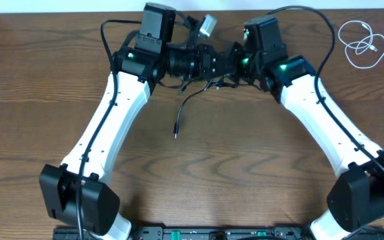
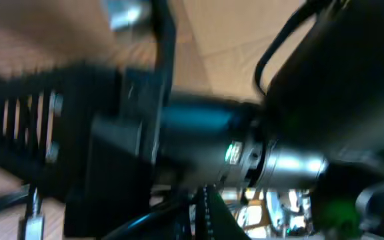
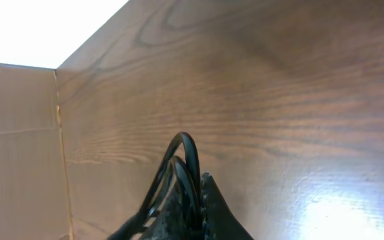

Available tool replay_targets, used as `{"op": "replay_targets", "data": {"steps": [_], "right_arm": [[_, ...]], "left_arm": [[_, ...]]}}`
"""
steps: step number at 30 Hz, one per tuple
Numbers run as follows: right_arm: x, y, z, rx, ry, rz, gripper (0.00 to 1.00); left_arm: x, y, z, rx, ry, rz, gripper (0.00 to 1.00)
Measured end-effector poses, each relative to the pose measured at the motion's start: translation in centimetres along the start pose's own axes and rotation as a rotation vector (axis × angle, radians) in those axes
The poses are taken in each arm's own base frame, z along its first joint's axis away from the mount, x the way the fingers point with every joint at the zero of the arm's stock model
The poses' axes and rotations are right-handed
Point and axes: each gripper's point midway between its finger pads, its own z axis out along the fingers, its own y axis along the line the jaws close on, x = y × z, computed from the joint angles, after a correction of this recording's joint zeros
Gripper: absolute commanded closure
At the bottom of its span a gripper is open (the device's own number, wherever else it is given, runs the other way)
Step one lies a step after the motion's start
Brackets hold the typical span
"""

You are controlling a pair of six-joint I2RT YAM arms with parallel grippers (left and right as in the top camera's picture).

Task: Untangle cables

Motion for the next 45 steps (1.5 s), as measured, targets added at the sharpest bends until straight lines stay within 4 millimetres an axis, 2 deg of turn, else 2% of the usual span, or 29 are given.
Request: {"op": "replay_targets", "data": {"steps": [1, 2, 4, 5, 7, 12, 17, 21, 24, 25, 27, 30, 37, 41, 43, 45], "right_arm": [[0.2, 0.0, 0.0, 0.002, 0.008, 0.005, 0.98], [0.5, -0.3, 0.0, 0.010, 0.023, 0.012, 0.92], [1.1, -0.8, -0.1, 0.021, 0.055, 0.023, 0.87], [1.3, -0.9, -0.1, 0.022, 0.069, 0.024, 0.82], [1.7, -1.0, -0.2, 0.010, 0.104, 0.015, 0.60], [2.6, -0.4, -0.5, -0.067, 0.187, -0.074, 0.38], [4.0, -0.8, -1.3, -0.112, 0.285, -0.138, 0.19], [3.4, -1.6, -1.6, -0.111, 0.283, -0.176, 0.12], [1.3, -3.2, -1.9, -0.071, 0.227, -0.176, 0.10], [0.1, -4.2, -2.1, -0.048, 0.193, -0.177, 0.09], [-1.0, -5.2, -2.3, -0.025, 0.165, -0.187, 0.06], [-2.1, -6.7, -2.7, 0.020, 0.136, -0.221, 0.08], [-1.3, -9.9, -3.1, 0.171, 0.168, -0.289, 0.09], [-1.2, -10.7, -3.3, 0.209, 0.178, -0.305, 0.11], [-1.1, -11.0, -3.4, 0.223, 0.182, -0.307, 0.11], [-1.1, -11.3, -3.5, 0.237, 0.183, -0.308, 0.11]], "left_arm": [[-0.4, -0.2, 0.0, 0.004, -0.015, -0.012, 0.93], [-0.9, -0.1, -0.1, 0.001, -0.031, -0.025, 0.93], [-1.7, 0.1, -0.4, -0.015, -0.064, -0.053, 0.93], [-1.9, 0.5, -0.5, -0.028, -0.077, -0.073, 0.93], [-2.6, 1.1, -0.9, -0.054, -0.110, -0.106, 0.93], [-3.5, 2.0, -1.8, -0.089, -0.159, -0.154, 0.92], [-4.0, 2.7, -2.2, -0.117, -0.187, -0.171, 0.93], [-3.8, 3.0, -2.3, -0.128, -0.182, -0.187, 0.93], [-2.8, 4.0, -2.3, -0.165, -0.160, -0.239, 0.93], [-2.4, 4.3, -2.3, -0.177, -0.149, -0.256, 0.92], [-1.8, 5.0, -2.4, -0.213, -0.136, -0.277, 0.93], [-0.9, 6.1, -2.6, -0.266, -0.122, -0.298, 0.93], [0.5, 7.3, -2.9, -0.337, -0.079, -0.267, 0.92], [1.6, 7.9, -2.8, -0.378, -0.043, -0.233, 0.93], [2.5, 8.7, -2.9, -0.437, -0.022, -0.241, 0.93], [3.0, 10.3, -3.6, -0.558, -0.027, -0.236, 0.92]]}}
